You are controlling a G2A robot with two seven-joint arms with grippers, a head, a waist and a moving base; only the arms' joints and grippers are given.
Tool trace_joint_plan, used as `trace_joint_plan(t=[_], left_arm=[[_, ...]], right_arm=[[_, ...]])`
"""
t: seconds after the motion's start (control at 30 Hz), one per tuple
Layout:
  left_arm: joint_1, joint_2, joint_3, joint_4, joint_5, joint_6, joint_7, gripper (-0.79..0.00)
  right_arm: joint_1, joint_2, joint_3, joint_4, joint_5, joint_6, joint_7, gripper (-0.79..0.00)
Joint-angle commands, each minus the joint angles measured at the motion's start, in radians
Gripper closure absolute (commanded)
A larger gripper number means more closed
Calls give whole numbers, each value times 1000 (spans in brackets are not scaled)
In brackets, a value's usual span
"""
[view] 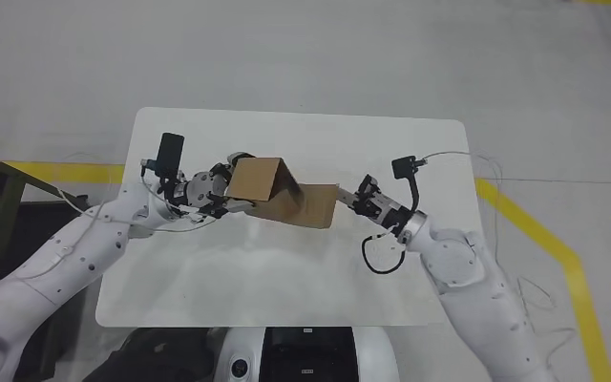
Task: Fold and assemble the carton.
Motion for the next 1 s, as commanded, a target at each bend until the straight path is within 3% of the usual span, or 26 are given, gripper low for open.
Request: trace_joint_plan(t=[0.0,0.3,0.67,0.97], left_arm=[[18,-3,-24,0,5,-7,-7,0],[61,-29,-63,-2,71,-16,-16,0],[51,-62,-54,19,166,-16,-16,0],[54,-72,-67,26,183,-16,-16,0]], right_arm=[[-23,-1,-13,-29,10,14,3,-785],[-48,-9,-70,-71,40,43,-26,-785],[-33,-20,-117,-71,32,97,-61,-785],[-42,-20,-105,-81,35,114,-72,-785]])
